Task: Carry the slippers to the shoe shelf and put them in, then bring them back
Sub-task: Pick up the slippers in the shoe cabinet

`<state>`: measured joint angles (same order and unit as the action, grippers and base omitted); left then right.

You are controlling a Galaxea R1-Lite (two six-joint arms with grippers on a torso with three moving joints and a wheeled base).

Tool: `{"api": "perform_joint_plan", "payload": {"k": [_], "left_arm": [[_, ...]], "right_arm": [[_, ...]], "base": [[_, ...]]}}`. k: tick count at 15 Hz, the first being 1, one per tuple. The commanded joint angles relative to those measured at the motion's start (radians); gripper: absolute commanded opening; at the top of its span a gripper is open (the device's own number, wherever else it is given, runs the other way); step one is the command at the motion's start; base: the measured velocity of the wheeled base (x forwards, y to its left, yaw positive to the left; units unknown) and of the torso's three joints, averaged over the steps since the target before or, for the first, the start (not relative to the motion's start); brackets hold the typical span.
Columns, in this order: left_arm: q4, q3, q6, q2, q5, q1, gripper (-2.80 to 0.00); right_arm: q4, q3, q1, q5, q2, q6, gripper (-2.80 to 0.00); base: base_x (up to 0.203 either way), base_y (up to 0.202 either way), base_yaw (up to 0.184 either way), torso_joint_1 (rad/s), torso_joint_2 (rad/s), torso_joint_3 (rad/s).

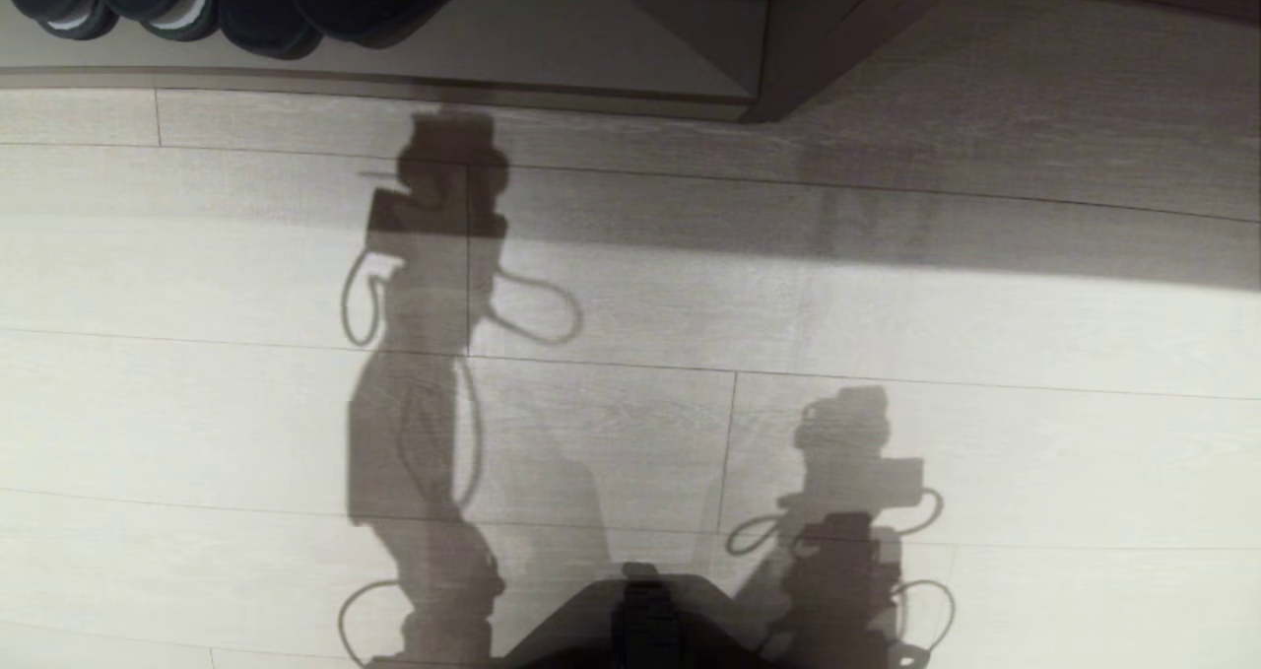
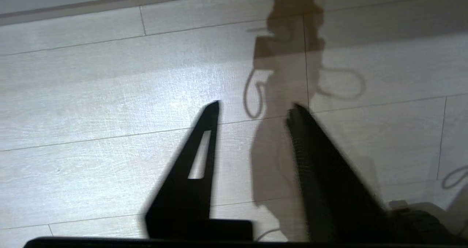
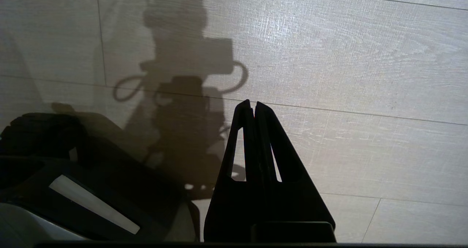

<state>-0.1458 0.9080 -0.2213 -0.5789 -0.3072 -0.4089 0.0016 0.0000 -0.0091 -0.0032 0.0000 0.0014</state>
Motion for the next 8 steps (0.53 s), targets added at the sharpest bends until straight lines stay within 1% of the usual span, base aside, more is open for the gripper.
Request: {"api": "perform_joint_plan", "payload": {"k": [1, 3, 5, 7, 8], "left_arm": [[-0.004, 0.004, 0.001, 0.065, -0.006, 0.002, -2.80], [-0.007, 0.014, -0.004, 0.101, -0.011, 0.002, -2.80], [-0.010, -0.003, -0.030, 0.196, -0.018, 0.002, -2.80], [-0.021, 0.019, -0.068, 0.298, -0.108, 0.031, -2.80], [-0.034, 0.068, -0.079, 0.304, -0.137, 0.071, -2.80]], "right_arm": [[0.000, 0.000, 0.000, 0.000, -0.002, 0.000, -2.80], [0.000, 0.000, 0.000, 0.000, -0.003, 0.000, -2.80], [0.000, 0.000, 0.000, 0.000, -0.003, 0.000, -2.80], [0.000, 0.000, 0.000, 0.000, -0.003, 0.000, -2.80], [0.000, 0.000, 0.000, 0.000, -0.003, 0.000, -2.80]], "base": [[0.000, 0.000, 0.000, 0.000, 0.00, 0.000], [0.000, 0.000, 0.000, 0.000, 0.00, 0.000], [0.000, 0.000, 0.000, 0.000, 0.00, 0.000], [0.000, 0.000, 0.000, 0.000, 0.00, 0.000], [0.000, 0.000, 0.000, 0.000, 0.00, 0.000]]}}
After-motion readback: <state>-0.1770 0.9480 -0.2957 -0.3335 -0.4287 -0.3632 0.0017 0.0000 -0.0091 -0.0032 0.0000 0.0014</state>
